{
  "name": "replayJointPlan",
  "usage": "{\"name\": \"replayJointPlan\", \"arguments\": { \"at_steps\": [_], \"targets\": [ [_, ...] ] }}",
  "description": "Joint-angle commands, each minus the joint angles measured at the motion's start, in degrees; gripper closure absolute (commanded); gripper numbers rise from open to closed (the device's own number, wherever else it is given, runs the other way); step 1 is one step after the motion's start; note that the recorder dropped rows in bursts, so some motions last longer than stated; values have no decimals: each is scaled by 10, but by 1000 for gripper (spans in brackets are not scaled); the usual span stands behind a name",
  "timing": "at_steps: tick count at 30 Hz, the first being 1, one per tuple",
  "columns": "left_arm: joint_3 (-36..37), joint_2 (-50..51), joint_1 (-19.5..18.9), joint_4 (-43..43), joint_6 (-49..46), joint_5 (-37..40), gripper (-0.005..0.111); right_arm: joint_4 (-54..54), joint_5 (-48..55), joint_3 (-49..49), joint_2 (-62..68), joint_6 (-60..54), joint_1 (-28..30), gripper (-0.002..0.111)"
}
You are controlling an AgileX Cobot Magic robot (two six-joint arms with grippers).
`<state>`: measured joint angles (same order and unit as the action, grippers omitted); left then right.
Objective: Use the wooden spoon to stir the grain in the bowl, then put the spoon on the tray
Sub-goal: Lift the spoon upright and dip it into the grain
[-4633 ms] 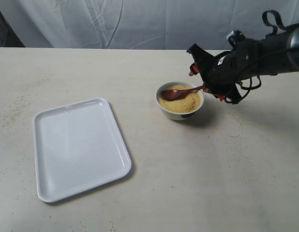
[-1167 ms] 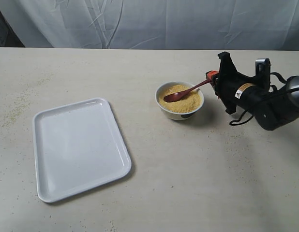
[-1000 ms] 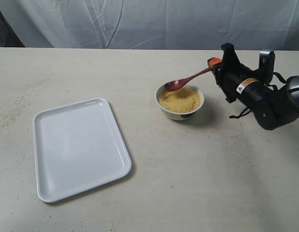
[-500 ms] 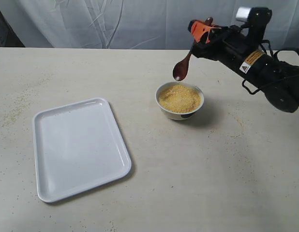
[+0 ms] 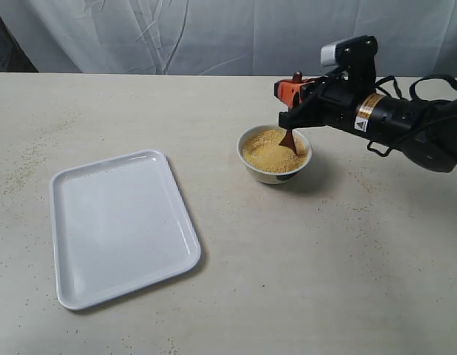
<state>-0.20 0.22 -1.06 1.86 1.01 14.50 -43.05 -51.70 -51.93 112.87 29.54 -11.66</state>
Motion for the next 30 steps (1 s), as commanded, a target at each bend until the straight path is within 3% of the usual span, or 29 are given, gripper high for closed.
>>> {"name": "replayJointPlan", "arguments": {
  "at_steps": [1, 8, 13, 20, 25, 30],
  "targets": [
    [2, -2, -2, 4, 0, -8, 107, -18, -40, 0, 5, 13, -11, 108],
    [2, -2, -2, 4, 0, -8, 107, 13, -48, 0, -28, 13, -3, 108],
    [2, -2, -2, 4, 0, -8, 107, -89, -76, 0, -40, 43, -4, 108],
    [2, -2, -2, 3, 0, -8, 107, -162, -30, 0, -33, 88, -5, 108],
    [2, -2, -2, 3, 0, -8, 107, -87, 35, 0, -18, 43, -5, 108],
    [2, -2, -2, 3, 0, -8, 107, 4, -17, 0, -32, 32, -4, 108]
  ]
}}
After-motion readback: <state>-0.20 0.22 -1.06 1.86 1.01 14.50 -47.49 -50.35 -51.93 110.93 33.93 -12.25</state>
